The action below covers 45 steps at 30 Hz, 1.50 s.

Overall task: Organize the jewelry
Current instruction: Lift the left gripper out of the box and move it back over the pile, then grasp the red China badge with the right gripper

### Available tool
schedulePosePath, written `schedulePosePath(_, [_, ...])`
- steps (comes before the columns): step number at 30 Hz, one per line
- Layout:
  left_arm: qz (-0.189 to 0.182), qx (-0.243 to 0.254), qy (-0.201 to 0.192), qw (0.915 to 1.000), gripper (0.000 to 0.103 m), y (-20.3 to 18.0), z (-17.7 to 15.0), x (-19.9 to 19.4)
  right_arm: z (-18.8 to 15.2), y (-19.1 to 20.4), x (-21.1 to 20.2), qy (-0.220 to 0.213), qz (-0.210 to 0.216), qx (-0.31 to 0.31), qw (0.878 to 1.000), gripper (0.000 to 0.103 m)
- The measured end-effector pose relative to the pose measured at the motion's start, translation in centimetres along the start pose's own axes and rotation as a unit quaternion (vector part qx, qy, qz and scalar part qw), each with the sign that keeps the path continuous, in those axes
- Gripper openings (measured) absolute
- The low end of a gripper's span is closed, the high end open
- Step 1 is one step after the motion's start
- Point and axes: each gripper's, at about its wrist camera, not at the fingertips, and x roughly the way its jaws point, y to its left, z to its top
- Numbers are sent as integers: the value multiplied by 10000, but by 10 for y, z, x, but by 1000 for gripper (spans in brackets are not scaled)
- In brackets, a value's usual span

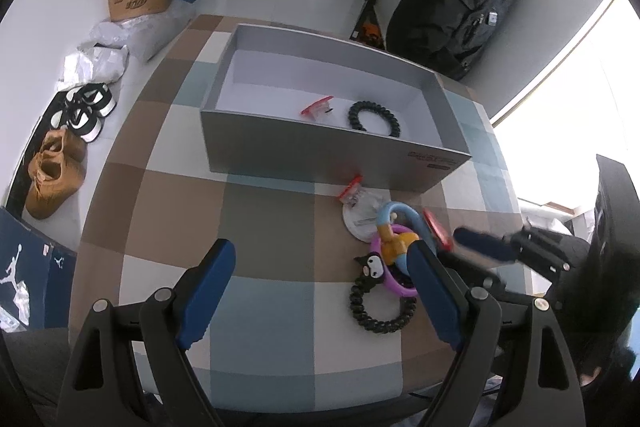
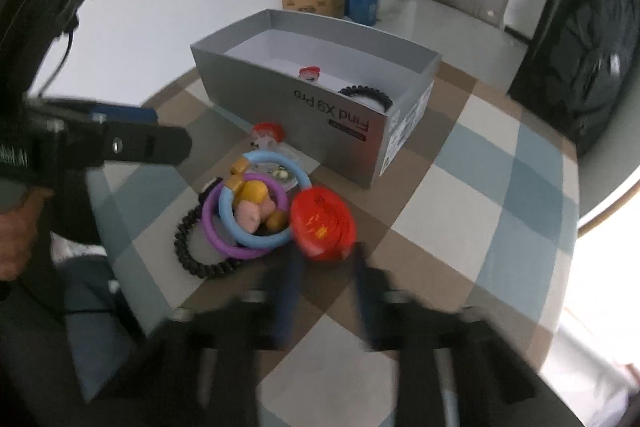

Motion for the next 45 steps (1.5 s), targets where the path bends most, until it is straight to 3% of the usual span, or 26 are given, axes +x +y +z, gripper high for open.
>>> schedulePosePath(7, [23, -46, 44, 10000, 84, 2, 1, 2, 0, -1, -4, -120, 75, 117, 9998, 0])
schedulePosePath(15, [-47, 190, 147, 9997, 84, -3, -4, 0, 3, -26, -9, -259, 534, 935, 9938, 0])
schedulePosePath(20, [78, 375, 130, 9992, 84, -8, -8, -1, 4, -18, -7, -157, 383, 683, 9968, 2])
schedulePosePath(21, [58, 343, 151, 9993, 84, -6, -8, -1, 4, -15, -7, -146, 328, 612, 9975, 9])
schedulePosePath(23, [32, 252, 194, 9995, 84, -2, -7, 1, 4, -10, -4, -86, 413, 465, 9980, 35])
schedulePosePath(24, [29, 229, 198, 9995, 84, -2, -7, 1, 4, -8, -4, -110, 341, 365, 9987, 59])
schedulePosePath(25, [27, 199, 200, 9996, 84, -1, -6, 1, 5, -4, -4, -146, 226, 213, 9994, 67])
schedulePosePath(33, [10, 193, 212, 9996, 84, 0, -4, 3, 16, 9, 4, -14, -97, -1248, 9921, 64])
schedulePosePath(38, [-33, 235, 177, 9996, 84, 1, -2, 3, 24, 5, 10, 73, 351, -1883, 9814, 63])
schedulePosePath(40, [-26, 216, 210, 9995, 84, 3, -2, 4, 28, 1, 13, 118, 634, -1974, 9782, 58])
schedulePosePath(44, [-39, 144, 242, 9996, 84, 6, 0, 6, 31, -9, 18, 97, 1053, -1762, 9787, 54])
schedulePosePath(45, [-39, 123, 251, 9996, 84, 7, 0, 7, 30, -11, 19, 100, 1118, -1704, 9789, 48])
